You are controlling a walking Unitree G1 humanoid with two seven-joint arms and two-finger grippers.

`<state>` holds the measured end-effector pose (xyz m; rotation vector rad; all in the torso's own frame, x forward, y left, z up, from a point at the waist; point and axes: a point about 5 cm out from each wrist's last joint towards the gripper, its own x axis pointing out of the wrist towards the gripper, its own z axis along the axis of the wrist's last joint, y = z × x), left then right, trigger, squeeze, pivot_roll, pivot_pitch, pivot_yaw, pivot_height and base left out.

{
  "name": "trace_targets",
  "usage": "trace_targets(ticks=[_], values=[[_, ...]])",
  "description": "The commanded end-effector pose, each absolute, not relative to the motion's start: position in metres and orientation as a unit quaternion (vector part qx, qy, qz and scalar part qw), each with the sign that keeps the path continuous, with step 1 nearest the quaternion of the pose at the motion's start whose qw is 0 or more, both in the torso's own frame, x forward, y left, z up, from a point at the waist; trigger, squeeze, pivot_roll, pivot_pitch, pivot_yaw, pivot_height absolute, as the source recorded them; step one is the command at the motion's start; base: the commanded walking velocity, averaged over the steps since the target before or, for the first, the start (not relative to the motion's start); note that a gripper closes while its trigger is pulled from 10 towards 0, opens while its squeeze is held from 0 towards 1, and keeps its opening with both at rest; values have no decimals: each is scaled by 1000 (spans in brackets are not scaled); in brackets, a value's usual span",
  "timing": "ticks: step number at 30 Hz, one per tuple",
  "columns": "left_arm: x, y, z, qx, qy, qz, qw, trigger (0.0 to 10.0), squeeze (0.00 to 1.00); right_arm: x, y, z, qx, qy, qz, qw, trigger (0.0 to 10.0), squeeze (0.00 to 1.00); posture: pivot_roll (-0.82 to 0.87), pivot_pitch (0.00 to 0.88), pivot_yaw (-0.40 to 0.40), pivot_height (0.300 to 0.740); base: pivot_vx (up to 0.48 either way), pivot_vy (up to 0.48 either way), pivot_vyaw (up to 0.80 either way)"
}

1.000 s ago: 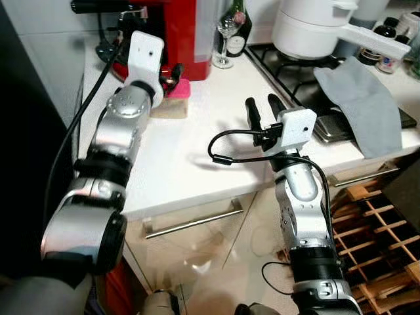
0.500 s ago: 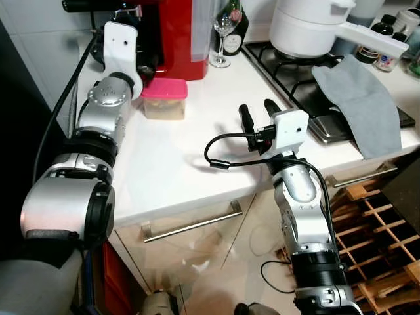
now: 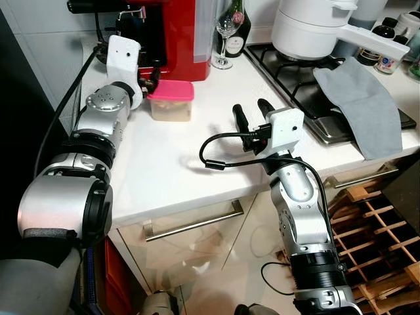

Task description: Restocking fridge

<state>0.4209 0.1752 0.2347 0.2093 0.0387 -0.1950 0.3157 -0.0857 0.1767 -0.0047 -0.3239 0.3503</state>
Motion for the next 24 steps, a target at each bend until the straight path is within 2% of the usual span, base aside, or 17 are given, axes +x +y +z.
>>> trace_targets(ticks=[1,9,16,18,20,21,24], values=[[420,163,230,103,39,-138,984,10000,0,314,-89,179,2,-162,174,971,10000,0,3,0,-26,740,0,0,0],[409,154,243,65,21,-213,975,10000,0,314,-91,177,-2,-157,179,971,10000,0,27,0,-36,740,0,0,0],[392,160,252,67,5,-229,971,10000,0,315,-90,178,-4,-157,185,970,10000,0,50,0,-46,740,0,0,0],[386,163,266,63,-31,-219,973,10000,0,317,-90,181,-6,-166,196,967,10000,0,59,0,-51,740,0,0,0],[386,163,266,63,-31,-219,973,10000,0,317,-90,181,-6,-166,196,967,10000,0,59,0,-51,740,0,0,0],[379,162,281,52,-76,-228,969,10000,0,322,-97,188,-8,-170,229,958,10000,0,63,0,-53,740,0,0,0],[371,162,288,47,-89,-238,966,10000,0,329,-107,194,-6,-158,263,952,10000,0,67,0,-57,740,0,0,0]])
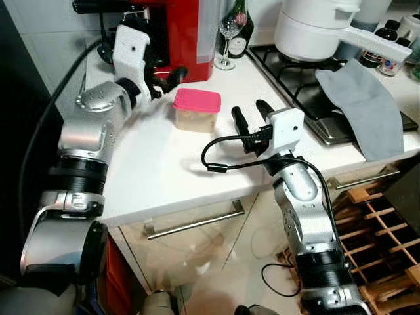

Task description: Restocking fridge

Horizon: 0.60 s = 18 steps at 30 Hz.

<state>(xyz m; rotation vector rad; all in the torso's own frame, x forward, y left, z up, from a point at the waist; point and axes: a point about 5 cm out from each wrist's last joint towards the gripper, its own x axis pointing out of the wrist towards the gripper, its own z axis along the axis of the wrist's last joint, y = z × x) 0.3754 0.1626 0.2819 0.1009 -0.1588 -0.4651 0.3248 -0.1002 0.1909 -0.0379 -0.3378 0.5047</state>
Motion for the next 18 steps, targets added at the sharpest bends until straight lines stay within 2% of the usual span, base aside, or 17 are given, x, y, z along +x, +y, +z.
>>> trace_targets(ticks=[1,5,6,8,9,13,15,18], values=[[371,162,288,47,-89,-238,966,10000,0,329,-107,194,-6,-158,263,952,10000,0,67,0,-57,740,0,0,0],[363,167,297,44,-100,-230,967,10000,0,347,-131,205,7,-109,330,938,10000,0,85,0,-68,740,0,0,0],[361,168,299,42,-104,-228,967,10000,0,349,-134,207,9,-107,338,935,10000,651,87,0,-70,740,0,0,0],[361,168,299,42,-104,-228,967,10000,0,349,-134,207,9,-107,338,935,10000,651,87,0,-70,740,0,0,0],[360,168,301,40,-110,-227,967,10000,0,350,-136,210,14,-102,356,929,10000,1000,93,0,-73,740,0,0,0],[354,166,303,40,-128,-234,963,10000,0,352,-139,214,18,-91,400,912,10000,1000,99,0,-74,740,0,0,0],[347,159,298,51,-146,-256,954,10000,0,354,-138,212,17,-67,445,893,10000,1000,98,0,-72,740,0,0,0],[339,151,285,62,-150,-271,949,10000,0,360,-137,208,11,-46,467,883,10000,1000,107,0,-73,740,0,0,0]])
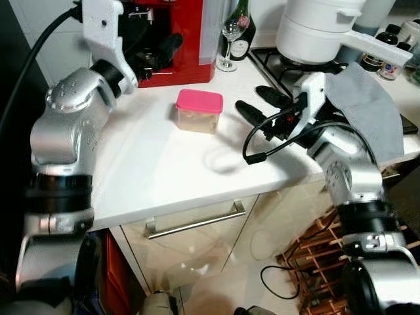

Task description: Restocking fridge

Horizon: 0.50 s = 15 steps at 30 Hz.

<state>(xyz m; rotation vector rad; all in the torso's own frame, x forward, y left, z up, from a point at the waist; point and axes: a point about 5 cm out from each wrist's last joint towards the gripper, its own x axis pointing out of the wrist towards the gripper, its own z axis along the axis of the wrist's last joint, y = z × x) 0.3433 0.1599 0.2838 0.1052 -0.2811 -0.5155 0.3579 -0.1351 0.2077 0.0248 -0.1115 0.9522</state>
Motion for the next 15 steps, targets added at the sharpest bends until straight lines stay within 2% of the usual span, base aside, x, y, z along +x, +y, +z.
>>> trace_targets(ticks=[1,6,15], values=[[339,151,285,62,-150,-271,949,10000,0,360,-137,208,11,-46,467,883,10000,1000,107,0,-73,740,0,0,0],[329,146,276,26,-154,-265,952,10000,0,369,-139,207,6,-32,481,876,10000,1000,122,0,-80,740,0,0,0],[320,149,281,21,-167,-260,951,10000,0,378,-135,208,-20,-30,489,872,10000,1000,153,0,-89,740,0,0,0]])
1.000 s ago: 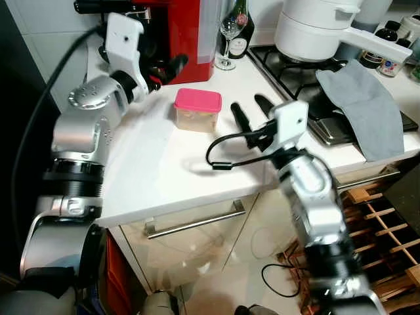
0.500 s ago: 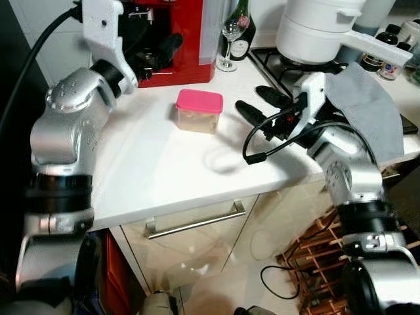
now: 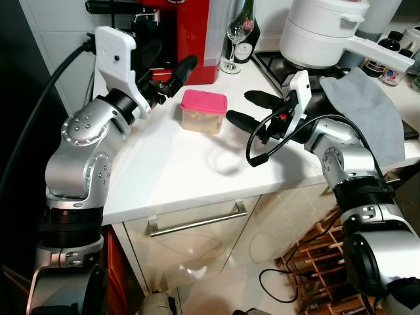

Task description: Restocking fridge

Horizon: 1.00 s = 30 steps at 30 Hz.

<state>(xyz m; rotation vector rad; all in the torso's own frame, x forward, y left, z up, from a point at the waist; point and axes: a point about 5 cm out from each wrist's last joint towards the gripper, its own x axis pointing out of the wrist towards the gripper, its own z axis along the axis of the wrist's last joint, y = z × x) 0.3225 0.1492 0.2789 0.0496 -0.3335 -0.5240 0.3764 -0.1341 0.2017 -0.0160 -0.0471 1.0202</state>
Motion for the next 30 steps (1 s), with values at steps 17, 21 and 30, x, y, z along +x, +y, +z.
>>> trace_targets(ticks=[17,21,30], values=[[290,145,281,19,-152,-292,944,10000,0,390,-124,190,-64,-3,437,897,10000,0,237,13,-91,740,0,0,0],[283,147,280,21,-138,-293,946,10000,0,392,-124,188,-62,-2,422,904,10000,0,254,38,-85,740,0,0,0],[276,148,278,23,-117,-295,948,10000,0,394,-110,190,-56,2,430,901,10000,0,273,85,-75,740,0,0,0]])
